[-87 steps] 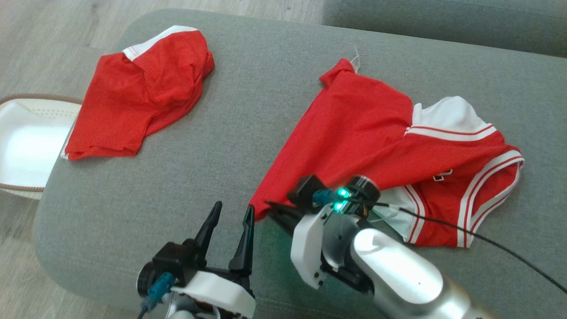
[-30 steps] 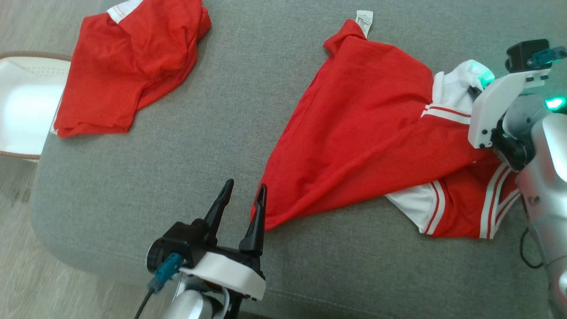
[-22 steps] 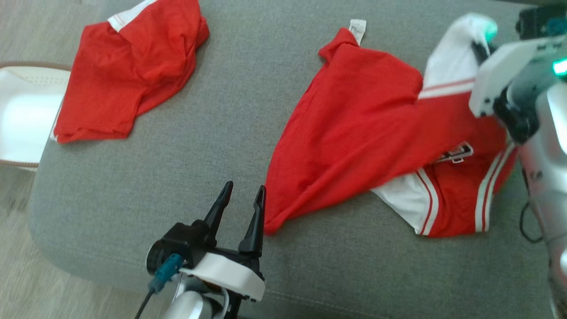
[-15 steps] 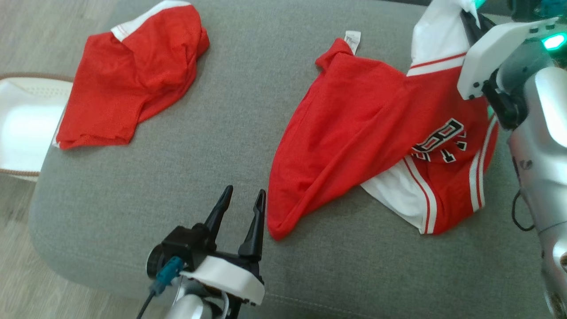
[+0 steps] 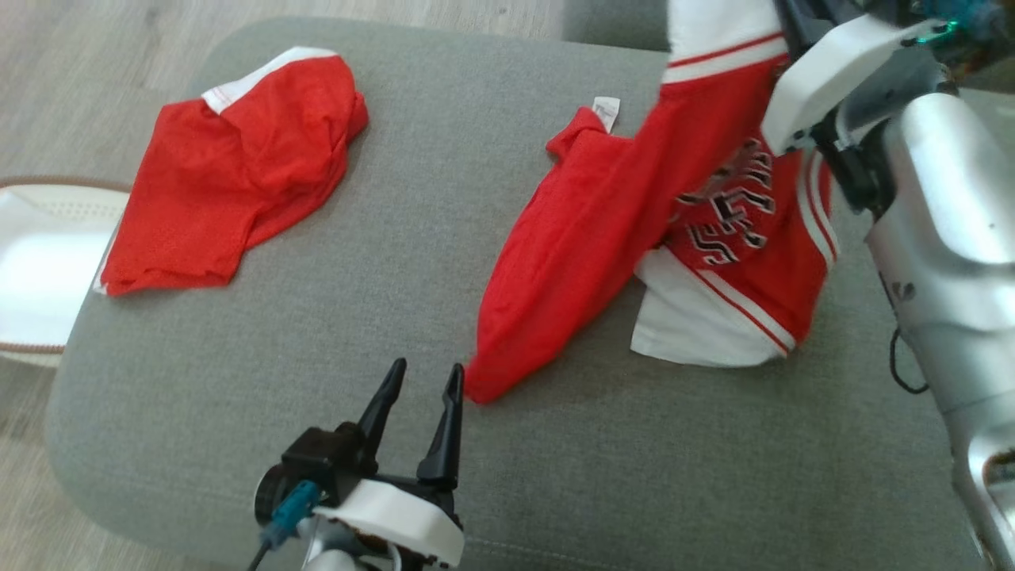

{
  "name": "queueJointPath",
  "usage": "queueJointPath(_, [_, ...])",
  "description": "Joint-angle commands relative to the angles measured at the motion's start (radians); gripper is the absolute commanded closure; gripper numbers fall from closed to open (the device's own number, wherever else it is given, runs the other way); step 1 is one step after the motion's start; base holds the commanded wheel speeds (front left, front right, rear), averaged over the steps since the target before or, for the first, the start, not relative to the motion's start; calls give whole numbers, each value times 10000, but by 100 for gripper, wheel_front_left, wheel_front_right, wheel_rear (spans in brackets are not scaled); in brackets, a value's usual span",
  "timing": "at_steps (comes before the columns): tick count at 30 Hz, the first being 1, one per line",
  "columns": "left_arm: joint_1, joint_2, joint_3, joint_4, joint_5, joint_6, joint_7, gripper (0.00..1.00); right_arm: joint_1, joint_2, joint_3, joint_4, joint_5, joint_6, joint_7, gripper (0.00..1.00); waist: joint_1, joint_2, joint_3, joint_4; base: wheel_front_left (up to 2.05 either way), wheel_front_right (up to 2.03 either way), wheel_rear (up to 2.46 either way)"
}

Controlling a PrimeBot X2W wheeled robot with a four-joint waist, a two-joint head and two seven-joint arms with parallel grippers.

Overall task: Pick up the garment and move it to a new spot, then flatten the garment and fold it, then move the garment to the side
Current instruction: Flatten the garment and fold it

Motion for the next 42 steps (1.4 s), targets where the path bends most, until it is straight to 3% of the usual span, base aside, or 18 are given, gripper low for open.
queueJointPath(1, [9, -11, 437, -338, -50, 76, -122, 0, 236, -92, 160, -747, 73, -7, -137, 100, 0, 0, -113, -120, 0, 0, 0])
queueJointPath(8, [578, -11, 906, -430, 27, 173, -122, 0, 3688, -366, -375, -2941, 138, -7, 529, 100, 0, 0, -609, -713, 0, 0, 0])
queueJointPath(17, [636, -11, 1155, -601, 37, 158, -122, 0, 7929, 229, -1919, -5239, -1298, -7, 1931, 100, 0, 0, -749, -1449, 0, 0, 0])
queueJointPath(24, [653, -11, 1200, -516, 143, 83, -122, 0, 9261, 648, -2415, -5552, -2155, -7, 2230, 100, 0, 0, -888, -1737, 0, 0, 0])
queueJointPath(32, [951, -11, 1359, -431, 250, 30, -122, 0, 10310, 1277, -3679, -5178, -3734, -7, 2119, 100, 0, 0, -1379, -1900, 0, 0, 0])
queueJointPath(33, [975, -11, 1372, -435, 276, 14, -122, 0, 10390, 1355, -3848, -5170, -3944, -7, 2135, 94, 0, 0, -1411, -1914, 0, 0, 0])
queueJointPath(34, [1001, -11, 1387, -435, 296, -1, -122, 0, 10477, 1422, -3988, -5171, -4141, -7, 2171, 58, 0, 0, -1443, -1929, 0, 0, 0])
queueJointPath(35, [1027, -11, 1405, -435, 313, -14, -122, 0, 10568, 1485, -4125, -5196, -4300, -7, 2210, 0, 0, 0, -1471, -1941, 0, 0, 0])
queueJointPath(42, [1160, -11, 1524, -476, 403, -67, -122, 0, 10978, 1779, -4912, -5949, -4584, -7, 2415, 0, 0, 0, -1556, -2020, 0, 0, 0])
